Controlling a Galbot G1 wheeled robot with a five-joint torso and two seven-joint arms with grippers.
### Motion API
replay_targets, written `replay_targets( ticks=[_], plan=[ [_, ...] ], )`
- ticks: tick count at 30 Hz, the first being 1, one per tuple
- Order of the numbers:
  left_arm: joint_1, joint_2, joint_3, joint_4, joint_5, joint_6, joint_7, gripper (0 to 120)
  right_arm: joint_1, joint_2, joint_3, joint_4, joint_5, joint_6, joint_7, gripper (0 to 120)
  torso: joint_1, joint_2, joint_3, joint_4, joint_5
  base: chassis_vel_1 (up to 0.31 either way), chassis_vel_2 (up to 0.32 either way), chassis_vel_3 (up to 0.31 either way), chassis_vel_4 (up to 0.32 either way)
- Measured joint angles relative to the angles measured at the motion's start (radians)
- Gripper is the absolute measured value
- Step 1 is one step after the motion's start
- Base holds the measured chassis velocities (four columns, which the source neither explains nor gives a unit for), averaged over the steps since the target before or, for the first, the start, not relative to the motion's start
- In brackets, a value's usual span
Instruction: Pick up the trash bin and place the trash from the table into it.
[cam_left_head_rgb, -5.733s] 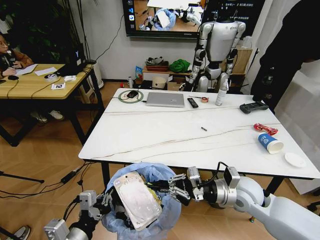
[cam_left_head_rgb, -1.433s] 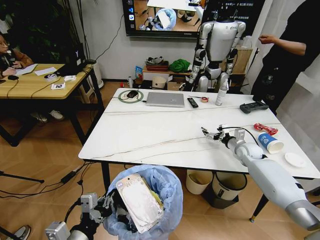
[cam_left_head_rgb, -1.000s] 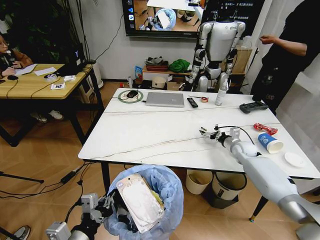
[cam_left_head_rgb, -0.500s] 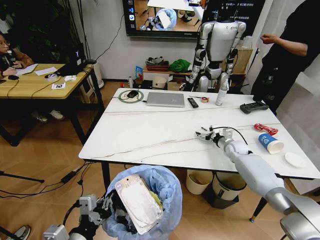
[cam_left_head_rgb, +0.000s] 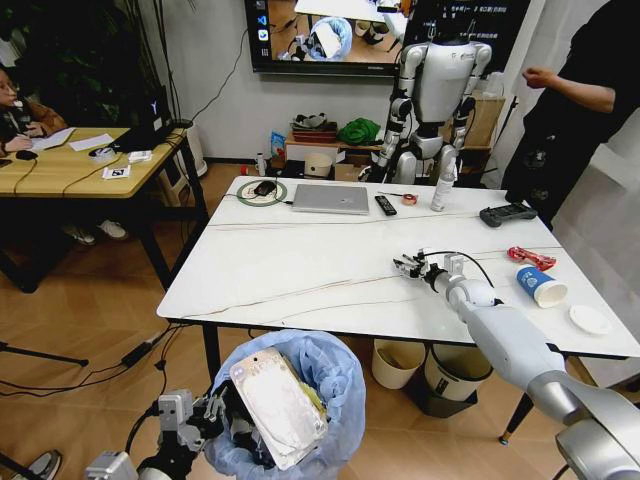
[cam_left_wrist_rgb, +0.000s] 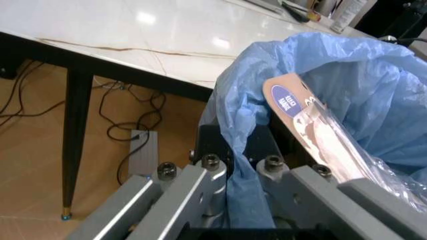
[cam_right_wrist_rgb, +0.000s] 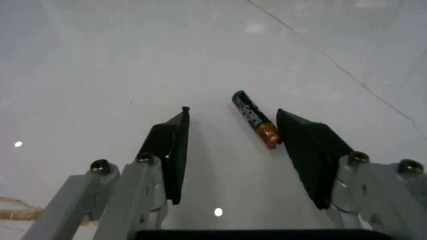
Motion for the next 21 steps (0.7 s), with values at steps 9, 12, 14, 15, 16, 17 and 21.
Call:
replay_targets(
  ticks=[9, 12, 14, 15, 16, 17, 21],
  plan=[
    [-0.003, 0.009, -0.008, -0.003, -0.007, 0.0, 0.0, 0, -0.015, -0.02, -0.011, 0.017, -0.027, 0.01, -0.001, 15, 0.0, 0.0, 0.0, 0.0001, -0.0001, 0.0, 0.0, 0.0, 0.0],
    [-0.004, 0.011, -0.008, -0.003, -0.008, 0.0, 0.0, 0, -0.017, -0.025, -0.014, 0.019, -0.028, 0.01, -0.001, 5, 0.0, 0.0, 0.0, 0.0001, 0.0, 0.0, 0.0, 0.0, 0.0],
    [-0.005, 0.012, -0.008, -0.003, -0.009, 0.0, 0.0, 0, -0.017, -0.027, -0.016, 0.021, -0.028, 0.01, -0.001, 1, 0.0, 0.0, 0.0, 0.0001, -0.0001, 0.0, 0.0, 0.0, 0.0],
    [-0.005, 0.012, -0.008, -0.003, -0.01, 0.0, 0.0, 0, -0.018, -0.029, -0.018, 0.023, -0.028, 0.01, -0.001, 0, 0.0, 0.0, 0.0, 0.0001, 0.0, 0.0, 0.0, 0.0, 0.0],
    [-0.006, 0.013, -0.008, -0.003, -0.011, 0.0, 0.0, 0, -0.019, -0.031, -0.019, 0.026, -0.028, 0.01, -0.001, 0, 0.0, 0.0, 0.0, 0.0002, 0.0, 0.0, 0.0, 0.0, 0.0],
    [-0.007, 0.014, -0.008, -0.003, -0.011, 0.0, -0.001, 0, -0.02, -0.034, -0.02, 0.028, -0.028, 0.01, -0.001, 0, 0.0, 0.0, 0.0, 0.0001, 0.0, 0.0, 0.0, 0.0, 0.0],
    [-0.008, 0.015, -0.008, -0.003, -0.013, 0.001, -0.001, 0, -0.022, -0.038, -0.023, 0.034, -0.028, 0.01, -0.001, 0, 0.0, 0.0, 0.0, 0.0001, 0.0, 0.0, 0.0, 0.0, 0.0]
  ],
)
